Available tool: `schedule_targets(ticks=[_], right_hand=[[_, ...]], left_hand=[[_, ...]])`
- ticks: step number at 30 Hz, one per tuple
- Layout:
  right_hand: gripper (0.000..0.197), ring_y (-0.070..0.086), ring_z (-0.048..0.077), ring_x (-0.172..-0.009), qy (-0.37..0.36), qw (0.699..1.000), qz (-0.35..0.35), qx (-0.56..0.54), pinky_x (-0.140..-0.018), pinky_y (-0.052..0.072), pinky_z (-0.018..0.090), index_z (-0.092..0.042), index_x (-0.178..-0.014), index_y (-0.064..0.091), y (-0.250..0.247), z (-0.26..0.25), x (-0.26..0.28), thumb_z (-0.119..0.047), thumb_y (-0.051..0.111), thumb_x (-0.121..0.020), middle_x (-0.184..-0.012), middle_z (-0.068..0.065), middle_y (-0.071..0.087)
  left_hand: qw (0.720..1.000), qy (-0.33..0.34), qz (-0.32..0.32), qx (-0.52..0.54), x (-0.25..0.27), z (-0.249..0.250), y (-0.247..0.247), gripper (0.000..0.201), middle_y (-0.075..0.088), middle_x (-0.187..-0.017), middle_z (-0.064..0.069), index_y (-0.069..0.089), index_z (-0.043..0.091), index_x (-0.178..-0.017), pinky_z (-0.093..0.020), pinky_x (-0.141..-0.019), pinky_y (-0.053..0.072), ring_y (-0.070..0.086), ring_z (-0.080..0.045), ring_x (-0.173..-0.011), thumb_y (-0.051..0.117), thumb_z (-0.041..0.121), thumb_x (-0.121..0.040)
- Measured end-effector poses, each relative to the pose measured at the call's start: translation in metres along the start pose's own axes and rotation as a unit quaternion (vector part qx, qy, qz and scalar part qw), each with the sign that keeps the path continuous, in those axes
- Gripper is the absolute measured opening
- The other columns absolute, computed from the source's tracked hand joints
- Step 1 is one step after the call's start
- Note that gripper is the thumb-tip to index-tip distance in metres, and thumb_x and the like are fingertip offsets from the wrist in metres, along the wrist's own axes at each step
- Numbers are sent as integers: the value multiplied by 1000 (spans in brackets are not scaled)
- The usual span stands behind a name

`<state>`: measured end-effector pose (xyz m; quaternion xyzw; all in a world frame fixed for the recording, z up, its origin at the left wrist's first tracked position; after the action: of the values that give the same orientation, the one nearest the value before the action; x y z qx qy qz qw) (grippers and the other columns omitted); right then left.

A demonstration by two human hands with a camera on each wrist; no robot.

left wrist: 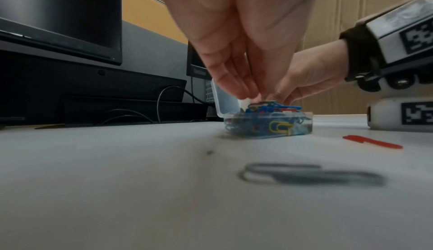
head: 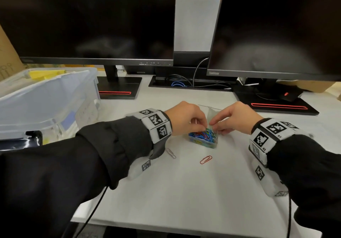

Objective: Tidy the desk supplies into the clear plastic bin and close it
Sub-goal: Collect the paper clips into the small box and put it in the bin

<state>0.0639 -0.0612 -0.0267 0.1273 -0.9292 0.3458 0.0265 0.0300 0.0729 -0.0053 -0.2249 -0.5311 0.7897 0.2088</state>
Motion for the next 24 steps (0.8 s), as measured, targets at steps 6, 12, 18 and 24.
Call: schedule_targets(ticks=[6,12,18,24], right_hand=[[15,63,0,-44,-9,1000,-4,10,-56,56,13,-9,-83,75,3,-1,-3,2,74,-73,-70,3,69],[16,64,1,-44,-6,1000,-5,10,-55,56,13,-7,-86,75,2,-1,-2,2,73,-73,-74,6,70],[15,63,1,-44,-13,1000,-3,13,-52,55,11,-7,-84,75,1,0,-2,3,74,-73,-72,6,70],[15,63,2,-43,-8,1000,-6,7,-49,53,10,-5,-85,75,2,1,-2,4,73,-73,-70,6,69]], left_hand=[[995,-63,-78,-22,60,-28,-10,19,62,-86,10,72,18,-100,2,-62,36,56,-6,-76,68,24,-83],[961,-218,-151,-78,97,-70,-20,30,67,-97,9,69,23,-103,-16,-79,45,57,-6,-83,74,32,-75],[948,-248,-200,-5,101,-77,-12,7,69,-71,5,72,20,-76,-17,-68,52,61,-9,-63,78,19,-71],[972,-136,-182,63,74,-41,6,24,66,-68,12,64,32,-67,-10,-71,47,59,-3,-65,80,15,-69]])
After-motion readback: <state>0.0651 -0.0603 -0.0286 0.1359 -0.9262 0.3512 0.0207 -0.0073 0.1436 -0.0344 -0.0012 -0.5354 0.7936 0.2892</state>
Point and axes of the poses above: each hand's wrist, its own x-axis away from the middle knuckle, its own y-axis out of the palm, z = x × y, the point moved 6 cm from there along -x, towards the middle knuckle
